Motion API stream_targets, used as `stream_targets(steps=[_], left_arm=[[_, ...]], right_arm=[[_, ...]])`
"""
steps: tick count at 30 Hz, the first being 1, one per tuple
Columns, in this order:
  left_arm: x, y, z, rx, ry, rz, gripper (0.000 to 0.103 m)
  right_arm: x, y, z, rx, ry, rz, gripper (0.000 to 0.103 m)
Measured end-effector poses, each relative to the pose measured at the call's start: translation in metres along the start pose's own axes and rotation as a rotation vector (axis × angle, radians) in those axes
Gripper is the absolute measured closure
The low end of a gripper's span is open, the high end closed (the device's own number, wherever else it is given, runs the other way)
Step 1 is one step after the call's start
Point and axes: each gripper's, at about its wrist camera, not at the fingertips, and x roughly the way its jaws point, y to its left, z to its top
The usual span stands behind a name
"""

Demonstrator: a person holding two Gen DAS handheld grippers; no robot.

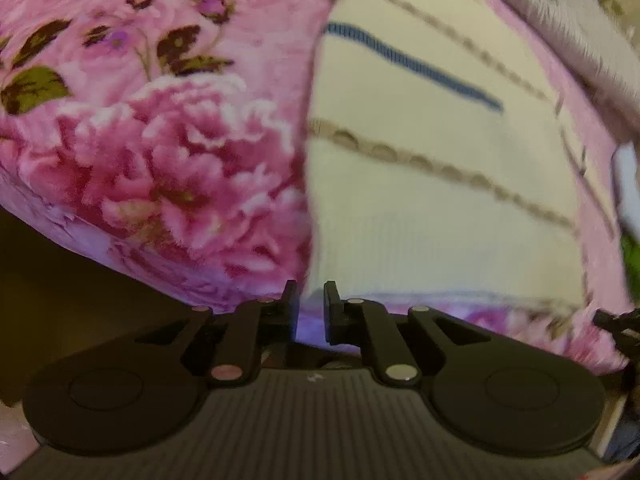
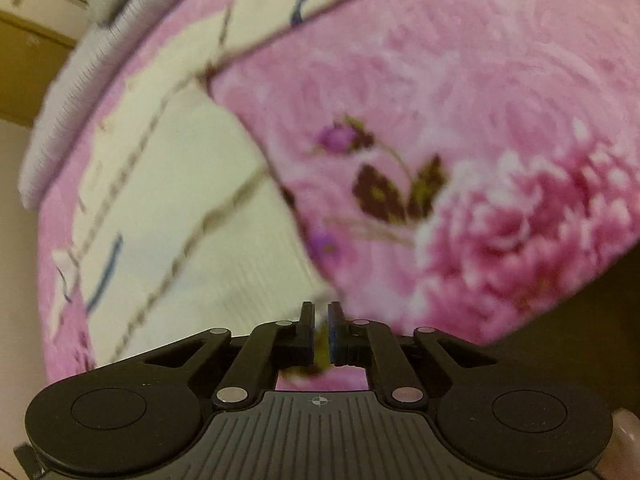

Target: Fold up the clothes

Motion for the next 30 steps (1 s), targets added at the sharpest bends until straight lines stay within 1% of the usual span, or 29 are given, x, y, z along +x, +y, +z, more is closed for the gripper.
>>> stream_targets(steps=[1, 2, 3, 4, 6, 7, 8, 10, 11, 13, 14, 15, 16, 17, 19, 20, 21, 23, 25, 27, 28, 30], left_arm=[[-0.002, 0.002, 0.002, -0.035, -0.024, -0.024, 0.083], [-0.003, 0.004, 0.004, -0.065, -0.043, -0.037, 0.076], [-0.003, 0.006, 0.007, -0.095, -0.061, -0.047, 0.072], [0.0, 0.008, 0.009, -0.122, -0.067, -0.047, 0.072], [0.008, 0.011, 0.012, -0.176, -0.072, -0.041, 0.072], [0.013, 0.013, 0.014, -0.194, -0.067, -0.026, 0.072], [0.017, 0.016, 0.013, -0.206, -0.065, -0.019, 0.072], [0.028, 0.02, 0.013, -0.252, -0.059, -0.042, 0.072], [0.033, 0.021, 0.012, -0.281, -0.061, -0.083, 0.072], [0.038, 0.017, 0.013, -0.265, -0.063, -0.105, 0.074], [0.04, 0.014, 0.013, -0.254, -0.063, -0.112, 0.089], [0.04, 0.01, 0.014, -0.214, -0.061, -0.102, 0.097], [0.037, 0.008, 0.015, -0.19, -0.065, -0.1, 0.097], [0.034, 0.007, 0.017, -0.17, -0.071, -0.1, 0.097], [0.016, 0.008, 0.017, -0.137, -0.122, -0.124, 0.097], [0.005, 0.009, 0.016, -0.121, -0.154, -0.138, 0.097], [-0.001, 0.011, 0.014, -0.108, -0.167, -0.133, 0.097], [0.005, 0.014, 0.01, -0.059, -0.133, -0.047, 0.097], [0.017, 0.008, 0.009, -0.031, -0.094, 0.009, 0.096], [0.028, 0.002, 0.009, -0.005, -0.056, 0.06, 0.095], [0.026, -0.002, 0.009, 0.003, -0.058, 0.064, 0.095], [0.017, -0.009, 0.009, 0.016, -0.072, 0.064, 0.093]], right_arm=[[0.003, -0.002, 0.003, 0.006, -0.006, 0.012, 0.081], [0.005, -0.003, 0.009, 0.018, -0.014, 0.021, 0.062], [0.008, -0.004, 0.015, 0.03, -0.021, 0.029, 0.05], [0.01, -0.006, 0.02, 0.042, -0.035, 0.042, 0.033], [0.012, -0.006, 0.025, 0.066, -0.048, 0.09, 0.032], [0.013, -0.006, 0.028, 0.078, -0.055, 0.115, 0.032], [0.017, -0.004, 0.029, 0.081, -0.055, 0.122, 0.032], [0.021, -0.003, 0.03, 0.07, -0.053, 0.127, 0.032], [0.026, -0.001, 0.03, 0.06, -0.049, 0.129, 0.032], [0.036, -0.001, 0.027, 0.052, -0.027, 0.114, 0.034], [0.043, -0.001, 0.025, 0.052, -0.012, 0.104, 0.055], [0.045, 0.003, 0.024, 0.035, 0.001, 0.106, 0.074], [0.048, 0.006, 0.023, 0.017, 0.014, 0.108, 0.091], [0.051, 0.009, 0.021, -0.001, 0.028, 0.11, 0.092], [0.041, 0.021, 0.019, -0.069, 0.017, 0.121, 0.096], [0.033, 0.023, 0.018, -0.09, -0.004, 0.115, 0.096], [0.025, 0.024, 0.017, -0.11, -0.025, 0.108, 0.096], [0.028, 0.015, 0.011, -0.101, -0.004, 0.075, 0.096], [0.031, 0.006, 0.006, -0.092, 0.019, 0.042, 0.096], [0.038, 0.011, 0.004, -0.133, 0.04, -0.007, 0.095], [0.04, 0.015, 0.004, -0.158, 0.049, -0.03, 0.095], [0.033, 0.027, 0.005, -0.199, 0.028, -0.093, 0.091]])
